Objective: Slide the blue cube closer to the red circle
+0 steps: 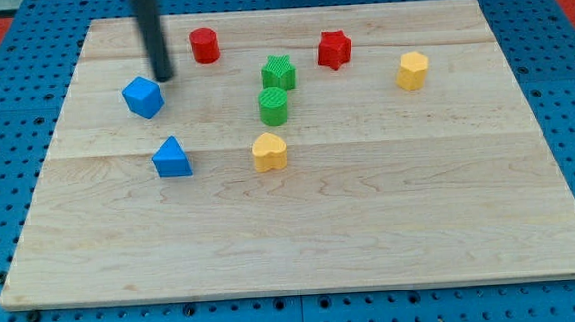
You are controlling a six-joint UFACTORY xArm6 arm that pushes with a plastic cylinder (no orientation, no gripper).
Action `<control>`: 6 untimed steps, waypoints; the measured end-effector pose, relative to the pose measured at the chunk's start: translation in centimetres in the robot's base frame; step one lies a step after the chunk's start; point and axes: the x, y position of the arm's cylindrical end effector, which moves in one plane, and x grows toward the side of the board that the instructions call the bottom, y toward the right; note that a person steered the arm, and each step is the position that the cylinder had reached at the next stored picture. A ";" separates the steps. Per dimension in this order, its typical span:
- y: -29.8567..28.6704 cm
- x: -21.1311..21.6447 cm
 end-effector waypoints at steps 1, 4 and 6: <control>-7.9 2.7; 2.7 4.6; 4.9 2.5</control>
